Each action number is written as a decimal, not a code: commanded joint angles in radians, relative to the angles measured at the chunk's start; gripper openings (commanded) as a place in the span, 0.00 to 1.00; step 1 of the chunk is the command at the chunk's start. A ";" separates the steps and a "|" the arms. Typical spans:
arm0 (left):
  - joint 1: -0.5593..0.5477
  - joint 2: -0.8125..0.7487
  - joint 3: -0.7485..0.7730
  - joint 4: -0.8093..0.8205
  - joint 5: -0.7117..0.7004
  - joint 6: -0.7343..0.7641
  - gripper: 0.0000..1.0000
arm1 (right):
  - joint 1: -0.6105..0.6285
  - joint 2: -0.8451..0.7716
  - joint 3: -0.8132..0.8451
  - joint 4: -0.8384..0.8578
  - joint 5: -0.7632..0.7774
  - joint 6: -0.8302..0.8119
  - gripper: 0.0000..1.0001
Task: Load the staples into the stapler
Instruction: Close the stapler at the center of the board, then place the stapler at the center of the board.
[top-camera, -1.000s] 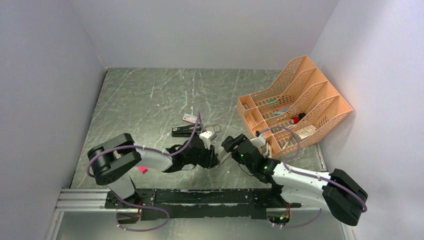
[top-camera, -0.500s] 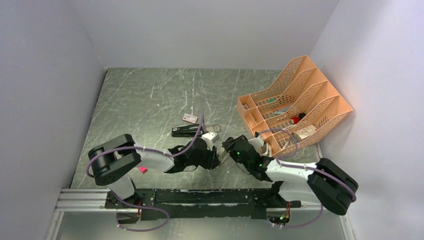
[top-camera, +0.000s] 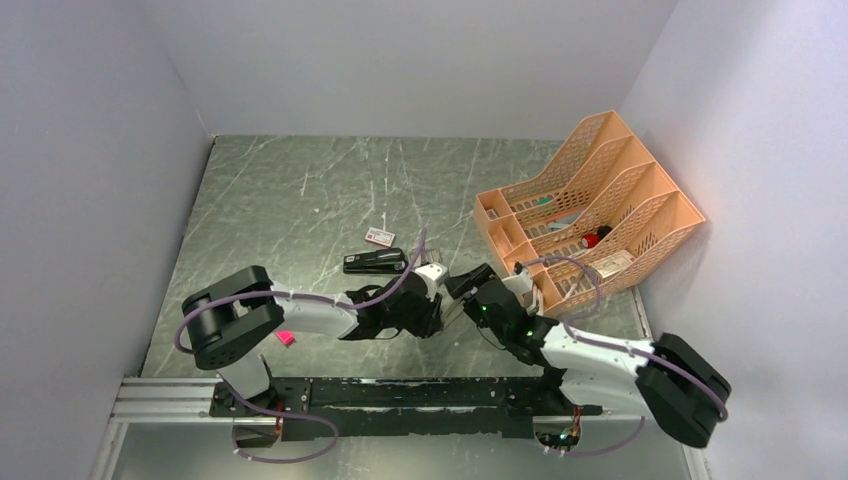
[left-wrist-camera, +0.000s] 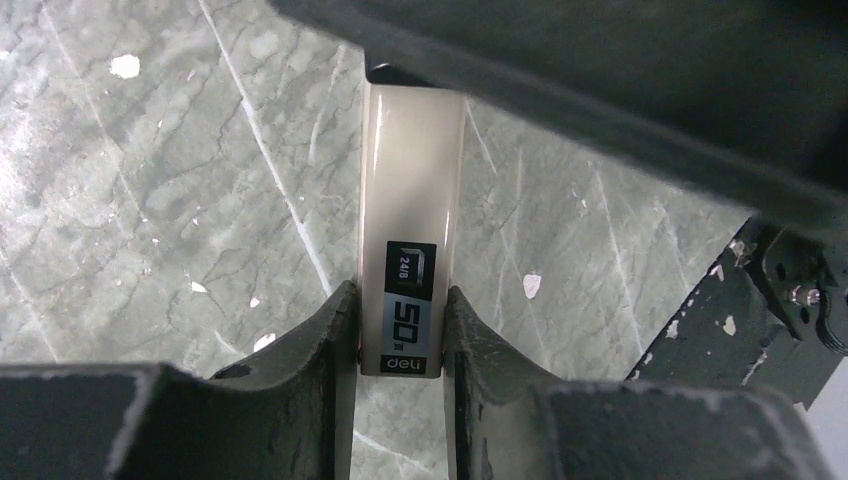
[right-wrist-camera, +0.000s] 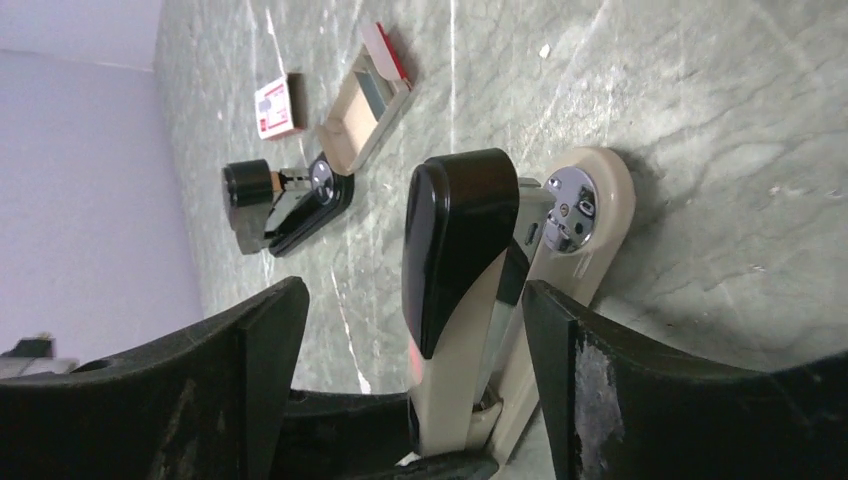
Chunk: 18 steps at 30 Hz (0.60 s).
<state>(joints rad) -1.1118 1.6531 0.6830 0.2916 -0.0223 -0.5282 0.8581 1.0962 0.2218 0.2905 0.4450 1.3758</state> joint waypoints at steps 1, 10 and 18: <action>0.019 0.051 0.028 -0.210 -0.083 0.095 0.07 | -0.005 -0.168 -0.013 -0.210 0.086 -0.024 0.85; 0.026 0.070 0.138 -0.291 -0.154 0.281 0.37 | -0.005 -0.542 -0.025 -0.556 0.233 0.023 0.86; 0.018 -0.073 0.169 -0.400 -0.096 0.397 0.60 | -0.005 -0.615 0.058 -0.629 0.277 -0.120 0.87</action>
<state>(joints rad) -1.0954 1.6730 0.8227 0.0196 -0.1333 -0.2272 0.8581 0.5117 0.2237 -0.2646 0.6559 1.3415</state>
